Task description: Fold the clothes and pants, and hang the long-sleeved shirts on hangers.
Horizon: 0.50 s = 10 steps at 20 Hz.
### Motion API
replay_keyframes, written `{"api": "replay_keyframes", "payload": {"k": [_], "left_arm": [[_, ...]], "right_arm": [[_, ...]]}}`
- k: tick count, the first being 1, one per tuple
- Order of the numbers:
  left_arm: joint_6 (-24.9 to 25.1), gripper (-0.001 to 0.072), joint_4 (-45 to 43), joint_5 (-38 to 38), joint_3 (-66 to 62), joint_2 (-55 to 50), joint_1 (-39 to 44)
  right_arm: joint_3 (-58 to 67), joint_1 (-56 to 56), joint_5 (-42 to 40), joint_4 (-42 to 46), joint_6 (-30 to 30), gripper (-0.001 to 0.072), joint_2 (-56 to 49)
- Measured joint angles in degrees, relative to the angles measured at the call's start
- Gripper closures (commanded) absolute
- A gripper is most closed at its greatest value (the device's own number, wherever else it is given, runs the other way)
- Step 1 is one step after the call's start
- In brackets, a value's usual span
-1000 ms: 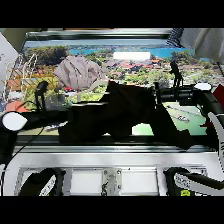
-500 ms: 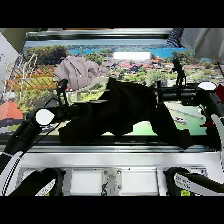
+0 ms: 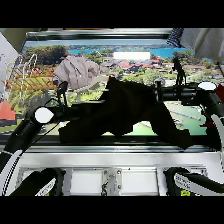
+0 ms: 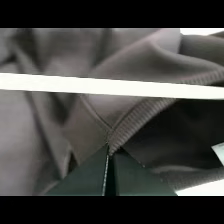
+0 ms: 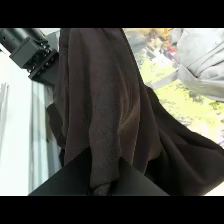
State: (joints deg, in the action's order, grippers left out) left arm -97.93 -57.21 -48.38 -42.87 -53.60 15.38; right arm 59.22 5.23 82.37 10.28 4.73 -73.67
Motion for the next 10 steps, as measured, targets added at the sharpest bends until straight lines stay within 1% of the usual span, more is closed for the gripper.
{"api": "replay_keyframes", "payload": {"k": [3, 6, 10], "left_arm": [[0.5, 0.0687, 0.0, -2.0, 1.7, 2.4, -5.6], [2.0, 0.0687, 0.1, -3.7, 3.1, 3.9, -11.3], [4.0, 0.0687, 0.2, -5.2, 3.7, 3.2, -16.5]], "right_arm": [[0.0, 0.0, -1.1, 0.0, 2.5, 0.0695, 1.5], [0.0, 0.0, -1.7, 0.2, 3.5, 0.0696, 3.7], [0.0, 0.0, -2.0, 0.3, 4.7, 0.0696, 5.8]]}}
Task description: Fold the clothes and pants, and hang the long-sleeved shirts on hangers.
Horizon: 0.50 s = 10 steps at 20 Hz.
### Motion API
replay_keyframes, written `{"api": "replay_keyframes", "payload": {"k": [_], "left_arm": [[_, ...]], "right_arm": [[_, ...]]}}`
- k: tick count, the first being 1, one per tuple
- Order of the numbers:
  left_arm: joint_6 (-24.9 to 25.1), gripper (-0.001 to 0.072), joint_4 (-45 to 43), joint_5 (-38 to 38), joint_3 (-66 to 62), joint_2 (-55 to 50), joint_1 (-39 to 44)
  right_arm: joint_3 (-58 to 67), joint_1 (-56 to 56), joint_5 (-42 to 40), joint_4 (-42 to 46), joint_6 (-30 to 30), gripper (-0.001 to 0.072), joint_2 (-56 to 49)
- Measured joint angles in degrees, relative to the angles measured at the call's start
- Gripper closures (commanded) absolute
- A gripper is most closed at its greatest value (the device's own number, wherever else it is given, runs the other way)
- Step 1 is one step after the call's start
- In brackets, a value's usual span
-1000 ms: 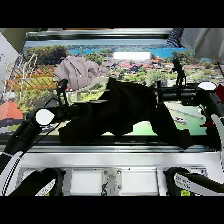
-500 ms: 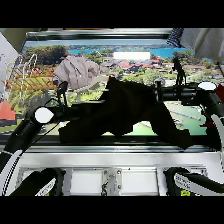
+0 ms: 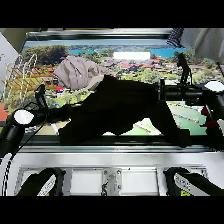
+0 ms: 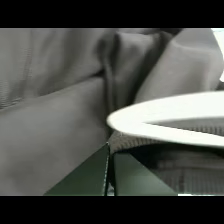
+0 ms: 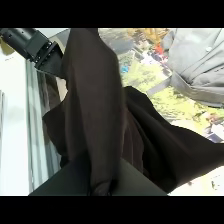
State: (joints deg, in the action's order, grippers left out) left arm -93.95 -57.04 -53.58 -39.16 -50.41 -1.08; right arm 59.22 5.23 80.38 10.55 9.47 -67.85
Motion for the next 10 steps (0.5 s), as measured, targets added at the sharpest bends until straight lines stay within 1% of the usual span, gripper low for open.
{"api": "replay_keyframes", "payload": {"k": [5, 10], "left_arm": [[2.9, 0.0687, -0.2, -2.1, -2.7, -3.9, -3.6], [5.0, 0.0687, -3.5, -6.6, -11.1, -7.2, -6.8]], "right_arm": [[0.0, 0.0, 1.7, 0.0, 1.2, 0.0696, 0.7], [0.0, 0.0, 1.2, 2.8, 2.3, 0.0696, 0.9]]}}
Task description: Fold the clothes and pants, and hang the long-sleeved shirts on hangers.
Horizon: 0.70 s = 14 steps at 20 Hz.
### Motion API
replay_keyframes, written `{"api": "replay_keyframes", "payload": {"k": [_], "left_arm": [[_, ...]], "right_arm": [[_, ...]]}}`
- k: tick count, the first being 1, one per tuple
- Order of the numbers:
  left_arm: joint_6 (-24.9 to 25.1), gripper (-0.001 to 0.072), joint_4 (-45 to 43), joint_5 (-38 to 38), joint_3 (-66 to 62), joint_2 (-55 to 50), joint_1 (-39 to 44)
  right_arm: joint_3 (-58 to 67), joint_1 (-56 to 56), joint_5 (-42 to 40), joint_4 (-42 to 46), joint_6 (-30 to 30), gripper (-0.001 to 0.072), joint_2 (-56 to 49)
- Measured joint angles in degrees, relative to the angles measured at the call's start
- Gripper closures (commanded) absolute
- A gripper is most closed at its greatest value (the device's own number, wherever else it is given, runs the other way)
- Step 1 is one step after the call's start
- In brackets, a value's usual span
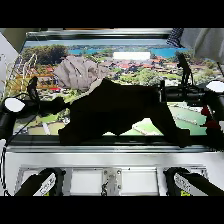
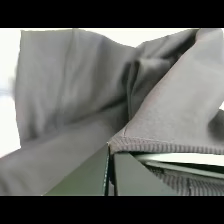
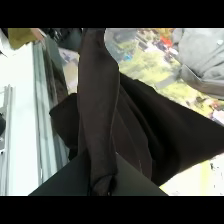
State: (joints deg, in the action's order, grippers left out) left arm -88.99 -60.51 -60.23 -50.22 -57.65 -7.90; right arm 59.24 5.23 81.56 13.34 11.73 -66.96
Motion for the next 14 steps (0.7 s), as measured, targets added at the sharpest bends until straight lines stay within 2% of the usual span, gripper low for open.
{"api": "replay_keyframes", "payload": {"k": [4, 8, 14], "left_arm": [[1.2, 0.0687, -3.3, -5.3, -8.8, -0.7, -0.1], [1.9, 0.0687, -4.5, -9.1, -18.2, -0.9, 3.4], [2.1, 0.0687, -8.4, -13.6, -31.2, -0.9, 10.0]], "right_arm": [[-0.1, 0.0, -1.3, 2.6, 0.3, 0.0696, 0.0], [-1.7, -0.6, -1.8, 3.5, 0.5, 0.0696, 0.0], [-5.7, -4.1, -5.8, -1.7, 0.4, 0.0696, 0.0]]}}
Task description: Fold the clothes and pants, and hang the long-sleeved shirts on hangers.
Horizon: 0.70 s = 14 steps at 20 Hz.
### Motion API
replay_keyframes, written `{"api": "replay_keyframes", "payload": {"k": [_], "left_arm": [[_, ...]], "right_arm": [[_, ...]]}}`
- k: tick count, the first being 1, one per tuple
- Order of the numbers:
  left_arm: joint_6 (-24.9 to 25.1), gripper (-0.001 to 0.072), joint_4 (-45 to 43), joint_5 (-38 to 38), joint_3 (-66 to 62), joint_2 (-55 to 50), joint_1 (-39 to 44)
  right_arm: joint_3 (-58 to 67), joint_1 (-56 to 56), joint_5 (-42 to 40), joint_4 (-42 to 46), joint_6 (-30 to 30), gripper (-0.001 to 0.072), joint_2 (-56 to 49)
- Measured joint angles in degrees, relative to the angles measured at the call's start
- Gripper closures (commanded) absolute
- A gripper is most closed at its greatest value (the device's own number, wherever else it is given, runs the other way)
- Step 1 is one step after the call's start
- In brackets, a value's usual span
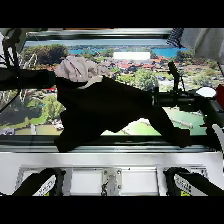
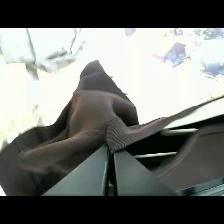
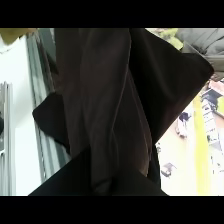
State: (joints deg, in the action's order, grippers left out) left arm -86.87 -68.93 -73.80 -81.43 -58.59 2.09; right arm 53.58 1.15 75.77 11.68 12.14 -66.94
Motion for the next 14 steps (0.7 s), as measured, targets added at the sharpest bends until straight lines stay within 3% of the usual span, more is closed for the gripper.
{"api": "replay_keyframes", "payload": {"k": [9, 10, 11, 12, 14], "left_arm": [[-0.2, 0.0686, -7.2, -2.8, -11.8, 0.0, 2.7], [-0.3, 0.0585, -7.4, -3.0, -12.5, 0.0, 2.7], [-0.3, 0.0248, -7.6, -3.0, -13.0, 0.0, 2.8], [-0.3, 0.0077, -7.6, -3.1, -13.6, 0.0, 2.8], [-0.5, 0.008, -7.7, -3.1, -14.9, 0.0, 2.8]], "right_arm": [[-0.8, -5.7, -5.8, -18.8, -5.2, 0.0696, 0.0], [-0.8, -6.1, -5.9, -20.2, -5.6, 0.0696, 0.0], [-0.8, -6.4, -6.0, -21.2, -5.7, 0.0696, 0.0], [-0.8, -6.7, -6.0, -22.1, -5.9, 0.0696, 0.0], [-0.8, -7.0, -5.6, -22.9, -6.1, 0.0696, 0.0]]}}
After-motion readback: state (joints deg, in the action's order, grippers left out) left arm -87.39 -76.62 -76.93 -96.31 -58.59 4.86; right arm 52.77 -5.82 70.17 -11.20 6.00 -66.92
